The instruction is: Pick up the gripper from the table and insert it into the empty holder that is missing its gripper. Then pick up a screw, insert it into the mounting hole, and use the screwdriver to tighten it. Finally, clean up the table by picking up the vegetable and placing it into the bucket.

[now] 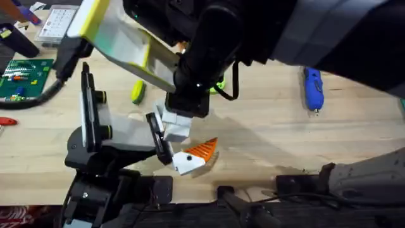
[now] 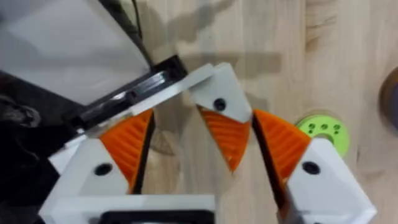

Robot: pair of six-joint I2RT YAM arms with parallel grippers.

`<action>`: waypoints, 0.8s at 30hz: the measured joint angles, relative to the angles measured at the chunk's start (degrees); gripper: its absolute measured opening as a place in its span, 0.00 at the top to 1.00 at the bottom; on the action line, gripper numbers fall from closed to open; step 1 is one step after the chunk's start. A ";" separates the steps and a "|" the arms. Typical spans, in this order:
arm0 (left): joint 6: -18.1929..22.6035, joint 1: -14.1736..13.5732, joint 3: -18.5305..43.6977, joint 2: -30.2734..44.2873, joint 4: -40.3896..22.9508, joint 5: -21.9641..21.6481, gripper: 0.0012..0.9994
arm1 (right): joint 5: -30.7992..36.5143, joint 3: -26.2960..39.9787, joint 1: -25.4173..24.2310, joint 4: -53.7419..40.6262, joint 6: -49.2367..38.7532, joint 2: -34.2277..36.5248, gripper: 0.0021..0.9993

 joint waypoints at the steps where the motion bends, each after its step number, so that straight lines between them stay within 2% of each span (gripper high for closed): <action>1: 0.24 -0.02 0.00 -0.07 0.00 0.17 0.01 | 0.07 -0.23 0.00 0.05 -0.12 0.00 0.02; 24: 0.97 -0.03 0.00 -0.08 0.00 0.46 0.01 | 0.79 -0.72 -0.09 -0.03 -0.15 -0.19 0.00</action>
